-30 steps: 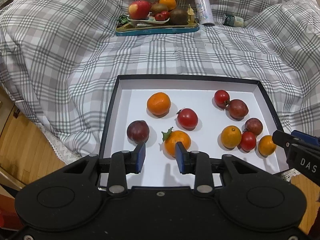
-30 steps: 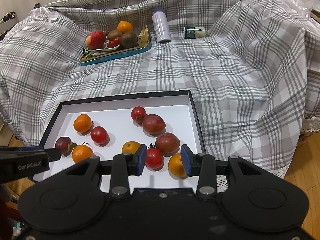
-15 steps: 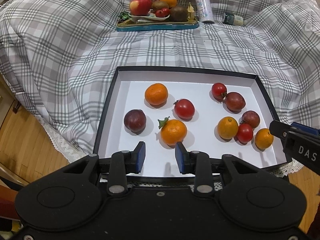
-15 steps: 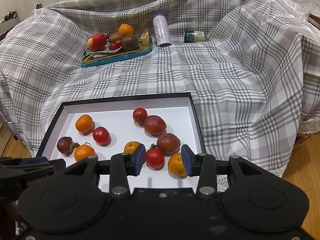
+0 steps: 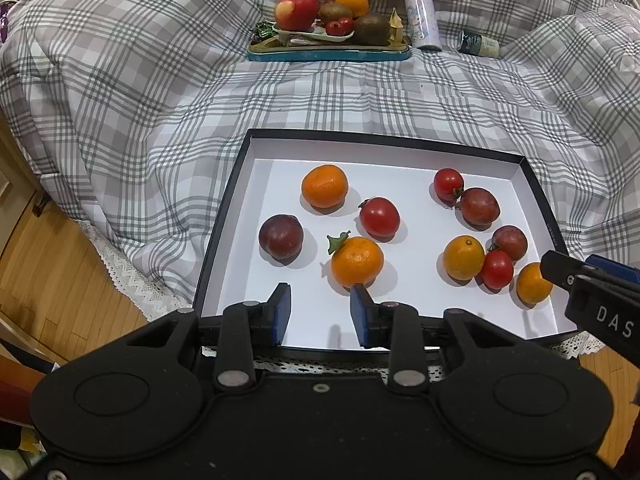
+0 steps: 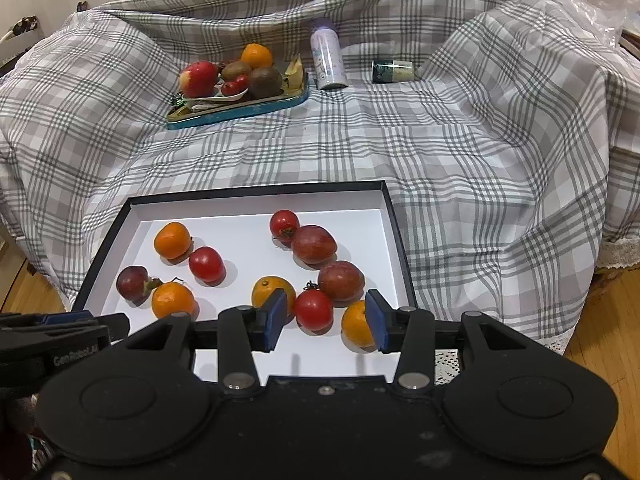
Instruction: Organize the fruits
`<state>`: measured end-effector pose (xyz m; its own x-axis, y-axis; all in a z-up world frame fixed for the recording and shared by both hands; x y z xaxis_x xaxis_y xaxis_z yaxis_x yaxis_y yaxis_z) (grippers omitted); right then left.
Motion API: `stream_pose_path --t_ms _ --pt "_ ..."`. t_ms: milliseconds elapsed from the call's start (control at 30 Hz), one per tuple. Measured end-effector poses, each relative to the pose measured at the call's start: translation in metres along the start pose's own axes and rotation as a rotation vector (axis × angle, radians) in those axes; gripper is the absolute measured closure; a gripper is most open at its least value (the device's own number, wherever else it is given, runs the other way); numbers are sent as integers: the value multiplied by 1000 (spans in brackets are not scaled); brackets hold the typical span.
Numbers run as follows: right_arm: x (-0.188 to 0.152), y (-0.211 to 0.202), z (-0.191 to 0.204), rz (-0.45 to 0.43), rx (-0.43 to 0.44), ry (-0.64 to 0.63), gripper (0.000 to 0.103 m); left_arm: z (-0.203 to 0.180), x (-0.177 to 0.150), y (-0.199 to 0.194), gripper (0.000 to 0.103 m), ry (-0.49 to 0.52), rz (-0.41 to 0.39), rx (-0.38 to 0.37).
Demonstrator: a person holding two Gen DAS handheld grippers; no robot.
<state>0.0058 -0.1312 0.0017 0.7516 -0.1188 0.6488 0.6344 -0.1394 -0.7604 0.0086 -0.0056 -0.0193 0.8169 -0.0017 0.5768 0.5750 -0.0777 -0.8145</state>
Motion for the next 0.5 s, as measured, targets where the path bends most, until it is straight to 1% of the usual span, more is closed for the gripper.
stream_pose_path --t_ms 500 --pt "-2 -4 7 -7 20 -33 56 -2 -1 -2 61 11 -8 7"
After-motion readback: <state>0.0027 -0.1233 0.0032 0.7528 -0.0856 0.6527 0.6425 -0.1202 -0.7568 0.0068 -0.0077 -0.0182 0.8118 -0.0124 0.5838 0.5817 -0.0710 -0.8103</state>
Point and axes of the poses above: each gripper's, at about its wrist camera, not at the fingertips, and y roughly the way its jaws point, z to its left, x to its top, the point moved 4 cm from there along y, roughly the way its jaws point, and after that the axes turned 6 degrees about -x, right-handed, at the moved point
